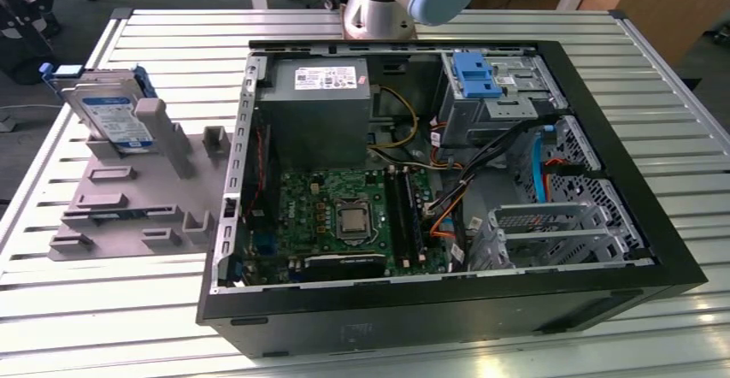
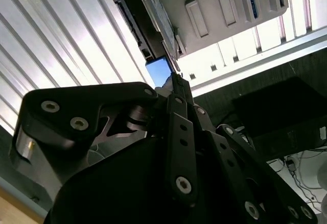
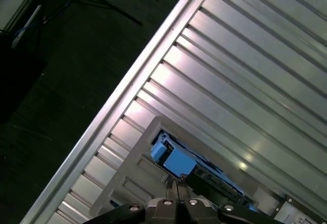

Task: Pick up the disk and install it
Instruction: 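Pick up the disk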

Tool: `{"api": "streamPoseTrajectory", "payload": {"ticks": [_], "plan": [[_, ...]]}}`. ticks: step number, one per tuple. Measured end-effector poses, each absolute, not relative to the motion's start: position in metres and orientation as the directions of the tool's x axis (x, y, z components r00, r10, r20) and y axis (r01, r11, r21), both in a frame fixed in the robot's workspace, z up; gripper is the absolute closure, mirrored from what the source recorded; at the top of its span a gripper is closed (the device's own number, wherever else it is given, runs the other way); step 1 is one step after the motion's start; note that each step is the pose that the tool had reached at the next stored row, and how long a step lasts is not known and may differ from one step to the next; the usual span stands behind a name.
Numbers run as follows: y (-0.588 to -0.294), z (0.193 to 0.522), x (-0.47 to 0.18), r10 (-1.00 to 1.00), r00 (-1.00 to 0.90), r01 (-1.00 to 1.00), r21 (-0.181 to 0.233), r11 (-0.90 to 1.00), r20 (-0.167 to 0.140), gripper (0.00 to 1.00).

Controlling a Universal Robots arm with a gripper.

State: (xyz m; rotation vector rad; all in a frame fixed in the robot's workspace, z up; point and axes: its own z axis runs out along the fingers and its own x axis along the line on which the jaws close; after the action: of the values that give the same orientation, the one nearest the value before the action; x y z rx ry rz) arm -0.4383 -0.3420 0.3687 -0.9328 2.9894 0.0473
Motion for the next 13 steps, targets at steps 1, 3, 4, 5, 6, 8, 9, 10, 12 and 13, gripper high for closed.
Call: {"api": "streamPoseTrajectory", "payload": {"ticks": [1, 3, 4, 5, 6, 8, 9, 10, 12, 13], "plan": [[-0.342, 0.3687, -0.4383, -0.576, -0.817, -0.576, 0.026, 0.817, -0.018, 0.89], [-0.342, 0.3687, -0.4383, -0.592, -0.806, -0.592, 0.026, 0.806, -0.018, 0.89], [-0.342, 0.3687, -0.4383, -0.6, -0.8, -0.6, 0.026, 0.799, -0.018, 0.89], [-0.342, 0.3687, -0.4383, -0.609, -0.793, -0.609, 0.026, 0.792, -0.018, 0.89], [-0.342, 0.3687, -0.4383, -0.62, -0.785, -0.62, 0.026, 0.784, -0.018, 0.89], [-0.342, 0.3686, -0.4383, -0.644, -0.765, -0.644, 0.026, 0.764, -0.018, 0.89], [-0.342, 0.3686, -0.4383, -0.657, -0.753, -0.658, 0.026, 0.753, -0.018, 0.89], [-0.342, 0.3686, -0.4383, -0.671, -0.741, -0.671, 0.026, 0.741, -0.018, 0.89], [-0.342, 0.3686, -0.4383, -0.691, -0.722, -0.691, 0.026, 0.722, -0.018, 0.89], [-0.342, 0.3686, -0.4383, -0.693, -0.721, -0.693, 0.026, 0.72, -0.018, 0.89]]}}
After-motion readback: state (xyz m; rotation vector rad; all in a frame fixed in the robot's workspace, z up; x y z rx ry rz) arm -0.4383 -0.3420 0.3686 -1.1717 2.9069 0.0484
